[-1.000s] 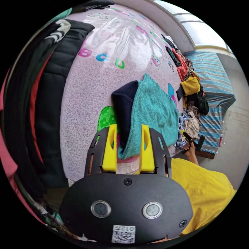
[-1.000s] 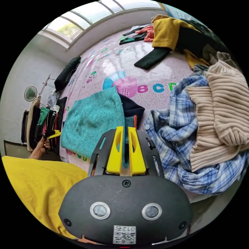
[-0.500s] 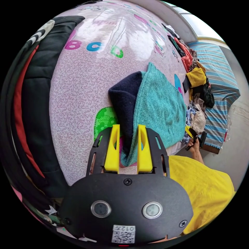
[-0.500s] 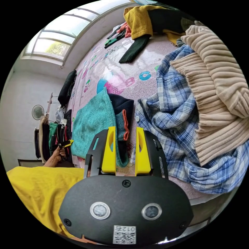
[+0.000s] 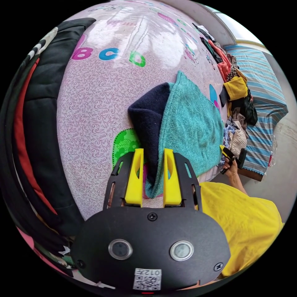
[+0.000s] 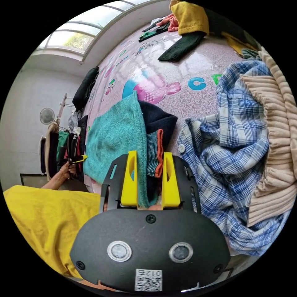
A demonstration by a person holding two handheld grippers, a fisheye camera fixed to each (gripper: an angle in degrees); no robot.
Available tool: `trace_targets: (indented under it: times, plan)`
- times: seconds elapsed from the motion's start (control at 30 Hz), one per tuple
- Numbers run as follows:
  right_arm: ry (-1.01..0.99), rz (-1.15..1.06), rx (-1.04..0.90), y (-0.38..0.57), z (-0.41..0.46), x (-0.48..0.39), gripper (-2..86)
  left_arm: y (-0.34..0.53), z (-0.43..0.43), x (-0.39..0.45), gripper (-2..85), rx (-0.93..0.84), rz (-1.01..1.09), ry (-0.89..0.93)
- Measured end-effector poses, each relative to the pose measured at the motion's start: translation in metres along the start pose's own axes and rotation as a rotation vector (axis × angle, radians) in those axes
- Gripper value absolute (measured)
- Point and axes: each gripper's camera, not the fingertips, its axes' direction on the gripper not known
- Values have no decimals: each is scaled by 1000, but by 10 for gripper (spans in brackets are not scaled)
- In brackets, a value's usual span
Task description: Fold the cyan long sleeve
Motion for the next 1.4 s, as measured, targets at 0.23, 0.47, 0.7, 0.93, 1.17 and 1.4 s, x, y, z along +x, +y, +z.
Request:
trace_targets:
  times: [0.23, 0.47, 0.7, 0.93, 1.17, 1.4]
  plan:
    - [-75, 34, -28, -5, 22, 21, 96, 7, 15, -14, 63, -31, 1, 66]
    - [-19, 14, -11, -1, 46, 3, 37, 40, 16, -18, 42, 53, -14, 42]
    - [-20, -161, 22, 3, 39, -48, 17, 99, -3, -17, 32, 202, -26, 161]
    - [23, -520, 26, -4, 30, -172, 10, 186, -65, 16, 34, 382, 121, 194]
    - [-113, -876, 60, -26, 22, -331, 9, 337, -199, 12, 37, 738, 160, 187]
    - [-347, -1185, 55, -65, 68, -557, 10, 533, -324, -50, 39, 1220, -17, 144]
